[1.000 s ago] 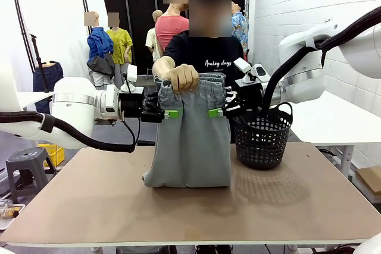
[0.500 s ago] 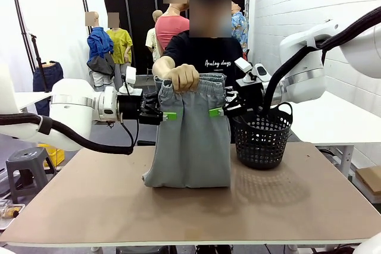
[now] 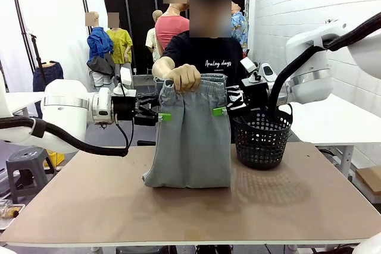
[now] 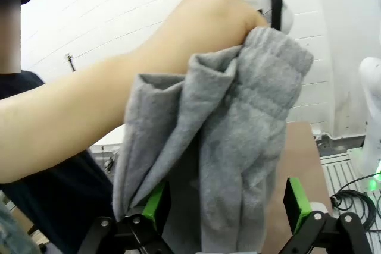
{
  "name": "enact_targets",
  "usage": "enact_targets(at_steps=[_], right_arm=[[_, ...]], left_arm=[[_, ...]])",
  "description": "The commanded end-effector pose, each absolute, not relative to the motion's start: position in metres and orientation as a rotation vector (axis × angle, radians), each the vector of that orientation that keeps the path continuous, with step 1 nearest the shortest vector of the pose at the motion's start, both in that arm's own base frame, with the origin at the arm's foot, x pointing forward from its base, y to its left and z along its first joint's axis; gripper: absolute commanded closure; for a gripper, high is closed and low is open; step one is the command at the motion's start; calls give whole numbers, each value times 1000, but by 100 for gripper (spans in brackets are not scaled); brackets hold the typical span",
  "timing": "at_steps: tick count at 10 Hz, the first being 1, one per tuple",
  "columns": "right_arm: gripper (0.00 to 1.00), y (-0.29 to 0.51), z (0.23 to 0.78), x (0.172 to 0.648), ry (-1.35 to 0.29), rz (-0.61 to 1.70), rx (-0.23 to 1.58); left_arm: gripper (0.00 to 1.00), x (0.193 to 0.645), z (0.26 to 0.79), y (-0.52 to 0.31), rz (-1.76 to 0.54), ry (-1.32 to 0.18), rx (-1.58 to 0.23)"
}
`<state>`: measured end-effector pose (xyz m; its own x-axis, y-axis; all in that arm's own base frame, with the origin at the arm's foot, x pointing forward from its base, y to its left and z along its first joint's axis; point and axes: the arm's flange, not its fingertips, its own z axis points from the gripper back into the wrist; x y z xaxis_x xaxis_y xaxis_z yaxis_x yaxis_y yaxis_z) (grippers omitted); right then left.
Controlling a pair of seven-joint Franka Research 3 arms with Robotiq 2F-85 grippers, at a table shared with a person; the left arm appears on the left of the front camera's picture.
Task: Fold the training pants.
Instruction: Release the ends of the Training pants and then grab the overlapped ends.
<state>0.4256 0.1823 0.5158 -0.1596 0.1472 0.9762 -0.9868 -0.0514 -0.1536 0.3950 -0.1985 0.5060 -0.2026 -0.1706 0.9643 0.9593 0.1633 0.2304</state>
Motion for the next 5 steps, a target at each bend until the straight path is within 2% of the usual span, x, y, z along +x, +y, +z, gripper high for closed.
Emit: enact_targets(at_steps=[1, 5], right_arm=[[0, 182, 513, 416, -1271, 1366, 996], [0, 172, 512, 415, -1312, 1306, 926]], left_arm=[[0, 388, 505, -204, -1231, -1374, -783], [0, 382, 508, -199, -1175, -1427, -711]])
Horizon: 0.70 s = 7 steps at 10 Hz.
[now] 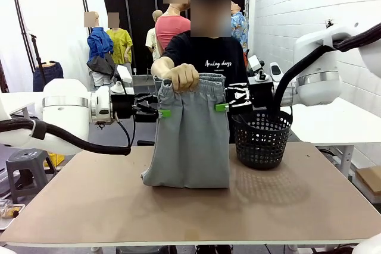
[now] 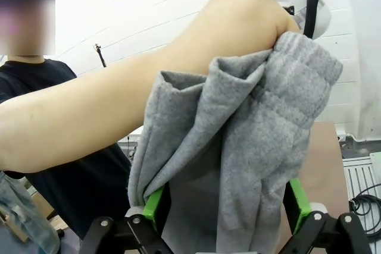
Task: Fold the training pants.
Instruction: Release the ends of the Training pants and then grab the overlapped ends.
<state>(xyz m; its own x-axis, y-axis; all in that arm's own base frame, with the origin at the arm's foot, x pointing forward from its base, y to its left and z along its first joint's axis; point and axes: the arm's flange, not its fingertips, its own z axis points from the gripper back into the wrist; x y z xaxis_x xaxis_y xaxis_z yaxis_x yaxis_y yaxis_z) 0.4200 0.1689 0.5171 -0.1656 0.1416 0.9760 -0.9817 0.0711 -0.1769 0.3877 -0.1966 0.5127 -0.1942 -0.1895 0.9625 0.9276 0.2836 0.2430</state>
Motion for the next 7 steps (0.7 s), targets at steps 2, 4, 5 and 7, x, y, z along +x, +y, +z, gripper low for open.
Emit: enact_targets(at_steps=[2, 4, 5, 7], right_arm=[[0, 168, 512, 414, -1314, 1280, 900], [0, 167, 511, 414, -1321, 1228, 869], [0, 166, 511, 413, -1324, 1219, 868], [0, 162, 509, 410, -1341, 1164, 807]], left_arm=[[0, 380, 509, -199, -1166, -1432, -697], [0, 378, 510, -195, -1132, -1438, -655], [0, 376, 511, -194, -1123, -1442, -639], [0, 374, 511, -189, -1109, -1446, -626]])
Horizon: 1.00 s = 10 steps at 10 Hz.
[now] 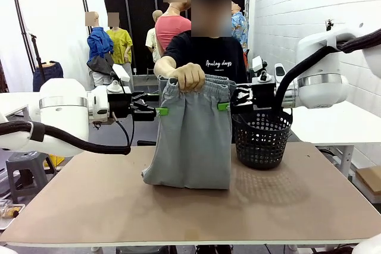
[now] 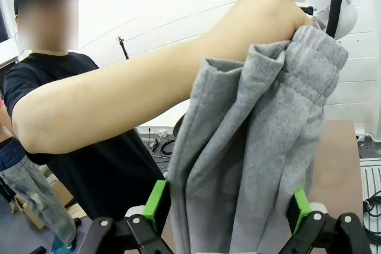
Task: Fold the training pants.
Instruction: Release the ends of the Training pants and then grab the overlapped ends.
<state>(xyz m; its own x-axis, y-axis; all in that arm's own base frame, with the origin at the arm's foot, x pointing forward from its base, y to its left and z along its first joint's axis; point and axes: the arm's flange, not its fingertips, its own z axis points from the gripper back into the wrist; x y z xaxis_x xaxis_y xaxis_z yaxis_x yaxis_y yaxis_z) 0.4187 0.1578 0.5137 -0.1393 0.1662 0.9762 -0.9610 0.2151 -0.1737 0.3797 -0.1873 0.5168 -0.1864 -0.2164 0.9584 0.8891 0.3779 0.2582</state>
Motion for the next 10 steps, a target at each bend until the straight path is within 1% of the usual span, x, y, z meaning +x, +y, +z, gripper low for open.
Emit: enact_targets(at_steps=[1, 2, 3, 7, 8, 10], right_arm=[[0, 160, 508, 408, -1339, 1149, 813], [0, 162, 507, 407, -1334, 1156, 842], [0, 165, 507, 406, -1318, 1177, 910], [0, 169, 508, 405, -1207, 1247, 1083], [0, 169, 507, 404, -1164, 1271, 1113], [0, 168, 507, 400, -1133, 1303, 1150]], left_arm=[[0, 374, 509, -187, -1109, -1447, -632], [0, 375, 509, -187, -1151, -1446, -673], [0, 377, 507, -187, -1188, -1434, -743], [0, 382, 506, -190, -1252, -1383, -799], [0, 384, 506, -190, -1261, -1361, -808], [0, 385, 508, -197, -1279, -1344, -835]])
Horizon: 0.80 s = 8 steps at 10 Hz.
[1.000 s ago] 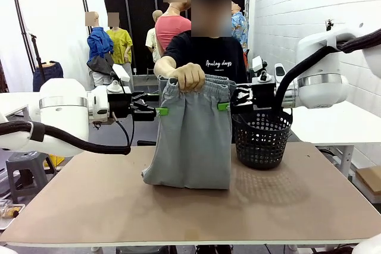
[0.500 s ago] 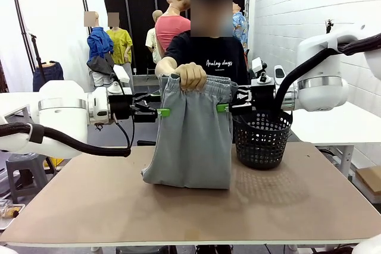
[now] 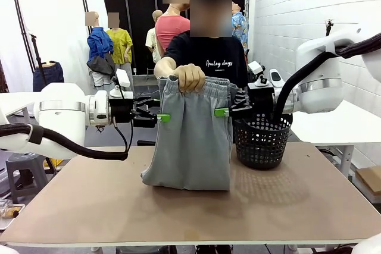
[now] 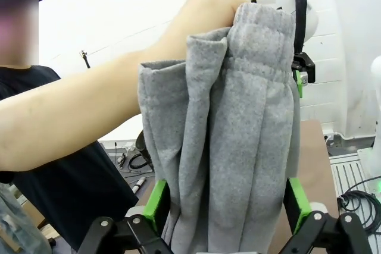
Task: Fold the training pants.
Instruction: Release the ends of the Training pants and then grab the overlapped ends.
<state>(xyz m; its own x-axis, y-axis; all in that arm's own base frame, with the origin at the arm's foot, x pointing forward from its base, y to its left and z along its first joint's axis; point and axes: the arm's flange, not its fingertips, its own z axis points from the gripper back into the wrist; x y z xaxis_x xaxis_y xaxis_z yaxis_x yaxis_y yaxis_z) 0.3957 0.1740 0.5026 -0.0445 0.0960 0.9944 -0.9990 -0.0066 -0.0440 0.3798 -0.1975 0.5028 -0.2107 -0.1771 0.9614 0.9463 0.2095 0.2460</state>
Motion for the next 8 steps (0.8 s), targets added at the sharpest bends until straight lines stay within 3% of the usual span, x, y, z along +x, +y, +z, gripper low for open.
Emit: enact_targets(at_steps=[1, 8], right_arm=[[0, 169, 505, 399, -1117, 1327, 1151], [0, 190, 477, 401, -1227, 1309, 1131]], left_arm=[[0, 387, 509, -200, -1288, -1331, -850], [0, 389, 511, -218, -1249, -1201, -907]])
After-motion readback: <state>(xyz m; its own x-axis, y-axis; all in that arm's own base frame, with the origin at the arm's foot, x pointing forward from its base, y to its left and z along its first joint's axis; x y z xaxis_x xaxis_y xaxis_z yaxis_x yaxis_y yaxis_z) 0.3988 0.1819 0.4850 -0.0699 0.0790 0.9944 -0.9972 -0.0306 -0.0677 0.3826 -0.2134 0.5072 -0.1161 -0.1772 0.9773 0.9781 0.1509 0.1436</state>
